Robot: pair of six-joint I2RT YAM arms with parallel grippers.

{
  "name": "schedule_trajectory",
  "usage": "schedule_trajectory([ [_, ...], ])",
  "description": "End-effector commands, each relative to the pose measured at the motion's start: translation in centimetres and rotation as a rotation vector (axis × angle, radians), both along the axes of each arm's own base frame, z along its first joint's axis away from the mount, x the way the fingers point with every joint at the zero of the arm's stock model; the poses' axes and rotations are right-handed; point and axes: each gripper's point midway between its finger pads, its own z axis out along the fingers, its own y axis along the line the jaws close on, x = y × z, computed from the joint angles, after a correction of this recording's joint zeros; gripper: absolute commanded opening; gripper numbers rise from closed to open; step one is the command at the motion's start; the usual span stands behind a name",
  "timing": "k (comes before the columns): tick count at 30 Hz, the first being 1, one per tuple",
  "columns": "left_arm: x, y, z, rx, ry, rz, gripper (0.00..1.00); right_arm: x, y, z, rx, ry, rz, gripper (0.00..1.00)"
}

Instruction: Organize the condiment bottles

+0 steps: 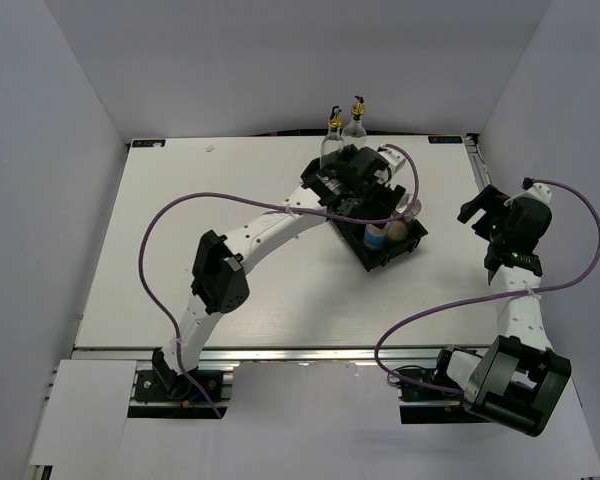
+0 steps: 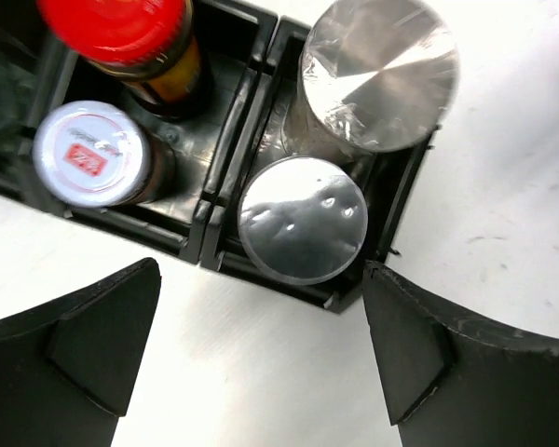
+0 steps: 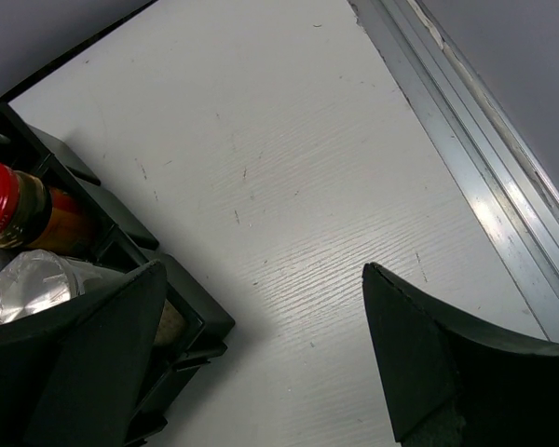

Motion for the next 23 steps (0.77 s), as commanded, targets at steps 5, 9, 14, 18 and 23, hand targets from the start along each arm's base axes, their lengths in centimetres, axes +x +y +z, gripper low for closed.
schedule_trajectory([
  [5,-1.1,5.0,12.0,-0.155,-0.213,0.055,0.98,0.9,-0.7,3.5,-0.056,-0.098,-0.005,0.89],
  [9,1.6,12.2,12.4,-0.254,-0.229,0.241,0.98,0.3,-2.1,3.3,-0.082,-0.081,-0.089,0.90],
  [14,5.6,30.8,7.6,-0.457,-0.211,0.774,0.98,-0.1,-3.0,3.7,-0.090,-0.075,-0.147,0.89],
  [18,4.5,39.7,5.2,-0.548,-0.264,1.048,0.98,-0.3,-3.4,3.5,-0.093,-0.070,-0.173,0.89],
  [23,3.1,42.8,4.3,-0.473,-0.317,1.145,0.98,0.0,-2.6,3.6,-0.072,-0.101,-0.134,0.90],
])
